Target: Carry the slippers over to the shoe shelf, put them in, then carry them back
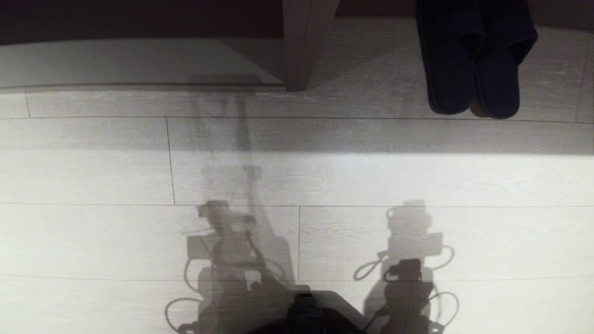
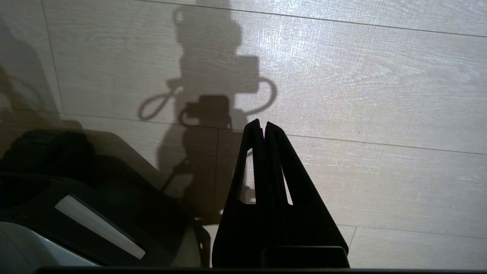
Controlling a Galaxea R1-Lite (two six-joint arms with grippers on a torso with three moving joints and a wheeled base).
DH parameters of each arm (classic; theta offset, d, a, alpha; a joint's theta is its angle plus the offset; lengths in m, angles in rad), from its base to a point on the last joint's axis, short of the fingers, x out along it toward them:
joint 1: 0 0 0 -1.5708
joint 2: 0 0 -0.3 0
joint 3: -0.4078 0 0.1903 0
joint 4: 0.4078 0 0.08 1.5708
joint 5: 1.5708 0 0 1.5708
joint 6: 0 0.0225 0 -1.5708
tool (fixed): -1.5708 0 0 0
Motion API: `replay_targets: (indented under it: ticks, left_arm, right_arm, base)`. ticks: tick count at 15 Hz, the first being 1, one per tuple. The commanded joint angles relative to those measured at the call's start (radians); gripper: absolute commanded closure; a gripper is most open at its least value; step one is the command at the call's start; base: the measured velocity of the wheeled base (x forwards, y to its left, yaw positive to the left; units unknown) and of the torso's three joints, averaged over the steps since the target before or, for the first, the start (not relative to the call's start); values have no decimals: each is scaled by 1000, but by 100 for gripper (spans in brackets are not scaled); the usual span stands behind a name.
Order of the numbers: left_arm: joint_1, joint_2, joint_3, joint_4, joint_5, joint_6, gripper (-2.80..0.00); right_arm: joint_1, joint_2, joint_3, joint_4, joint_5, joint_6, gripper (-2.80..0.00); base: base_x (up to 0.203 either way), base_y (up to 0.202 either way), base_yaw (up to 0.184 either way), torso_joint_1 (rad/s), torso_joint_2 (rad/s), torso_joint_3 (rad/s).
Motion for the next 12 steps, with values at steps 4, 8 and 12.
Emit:
replay_targets:
  ticks: [4,8,12]
  left_arm:
    - [0,0,0,0,0,-1,0]
    - [0,0,0,0,2,-2,0]
    - [0,2,0,0,2,-2,0]
  right_arm:
    - [0,3,2,0,1,-1,0]
    - [0,3,2,0,1,-1,0]
    - [0,3,2,0,1,-1,0]
  base:
    - [0,0,0,0,0,0]
    - [0,0,0,0,0,0]
    - [0,0,0,-1,1,11]
